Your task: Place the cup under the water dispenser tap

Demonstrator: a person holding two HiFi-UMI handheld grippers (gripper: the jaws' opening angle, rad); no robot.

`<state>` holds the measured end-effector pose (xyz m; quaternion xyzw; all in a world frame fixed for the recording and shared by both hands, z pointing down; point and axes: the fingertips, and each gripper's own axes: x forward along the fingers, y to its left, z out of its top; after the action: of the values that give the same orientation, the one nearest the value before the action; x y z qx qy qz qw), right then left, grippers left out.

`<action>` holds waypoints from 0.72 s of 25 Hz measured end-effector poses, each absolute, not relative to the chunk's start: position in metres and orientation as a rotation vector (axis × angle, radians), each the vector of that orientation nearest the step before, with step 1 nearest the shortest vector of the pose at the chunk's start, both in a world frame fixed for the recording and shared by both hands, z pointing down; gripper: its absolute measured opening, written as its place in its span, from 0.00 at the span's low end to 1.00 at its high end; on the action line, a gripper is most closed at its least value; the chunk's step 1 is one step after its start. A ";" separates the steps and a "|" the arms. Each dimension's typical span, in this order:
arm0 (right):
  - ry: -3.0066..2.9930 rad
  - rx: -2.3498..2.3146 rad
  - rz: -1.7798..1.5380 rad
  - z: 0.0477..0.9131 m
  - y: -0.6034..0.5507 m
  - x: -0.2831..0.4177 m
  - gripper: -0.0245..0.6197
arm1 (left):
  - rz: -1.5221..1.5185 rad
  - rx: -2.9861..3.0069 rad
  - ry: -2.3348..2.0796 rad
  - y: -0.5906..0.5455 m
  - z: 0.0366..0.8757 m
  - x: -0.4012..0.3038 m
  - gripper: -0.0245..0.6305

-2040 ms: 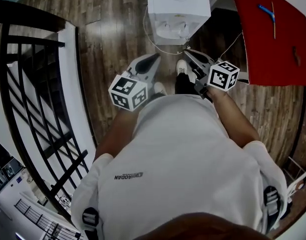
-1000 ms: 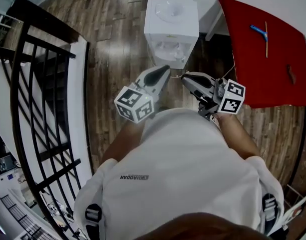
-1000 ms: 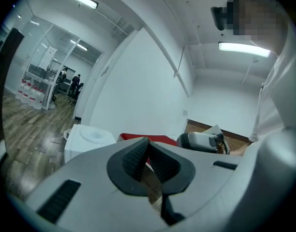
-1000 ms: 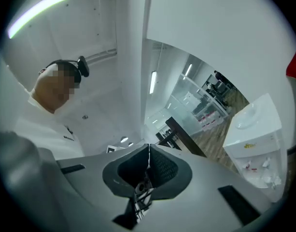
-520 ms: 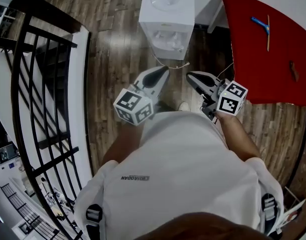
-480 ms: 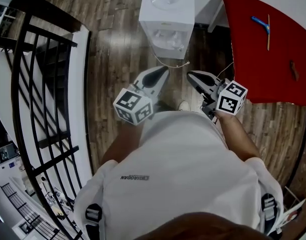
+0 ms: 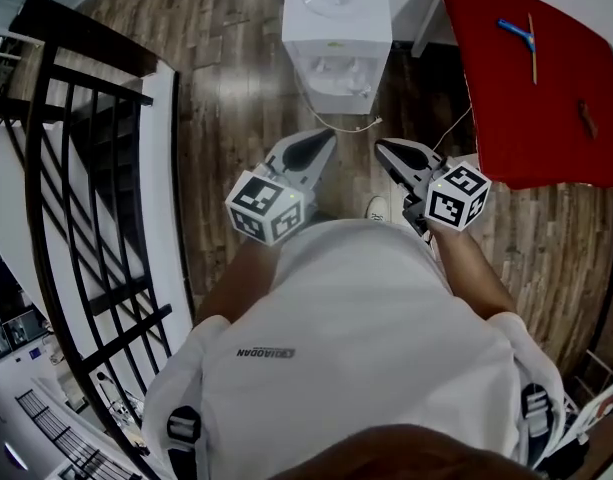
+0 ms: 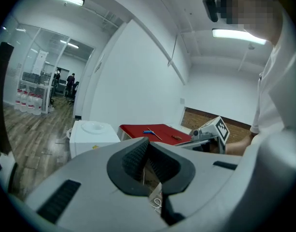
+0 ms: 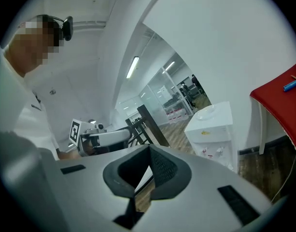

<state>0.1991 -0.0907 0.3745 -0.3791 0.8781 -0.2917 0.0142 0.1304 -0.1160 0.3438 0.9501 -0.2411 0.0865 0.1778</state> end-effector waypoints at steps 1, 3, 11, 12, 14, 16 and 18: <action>2.723 -1.206 -0.907 0.375 -0.093 0.195 0.07 | 0.260 2.691 -0.673 -0.115 0.347 0.125 0.03; 2.708 -1.269 -0.894 0.376 -0.097 0.189 0.07 | 0.277 2.687 -0.654 -0.116 0.354 0.115 0.03; 2.740 -1.400 -0.852 0.381 -0.093 0.156 0.07 | 0.390 2.706 -0.576 -0.123 0.368 0.082 0.03; 2.748 -1.410 -0.837 0.381 -0.093 0.152 0.07 | 0.390 2.707 -0.571 -0.125 0.369 0.078 0.03; 2.756 -1.440 -0.806 0.380 -0.093 0.147 0.07 | 0.390 2.710 -0.560 -0.127 0.370 0.074 0.03; 2.753 -1.474 -0.791 0.382 -0.093 0.144 0.07 | 0.392 2.720 -0.541 -0.125 0.370 0.072 0.03; 2.753 -1.498 -0.789 0.384 -0.092 0.141 0.07 | 0.399 2.738 -0.518 -0.121 0.369 0.072 0.03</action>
<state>0.1413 -0.0921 0.3838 -0.4631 0.8509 -0.2439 -0.0453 0.0715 -0.1214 0.3693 0.9597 -0.1815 0.1399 0.1626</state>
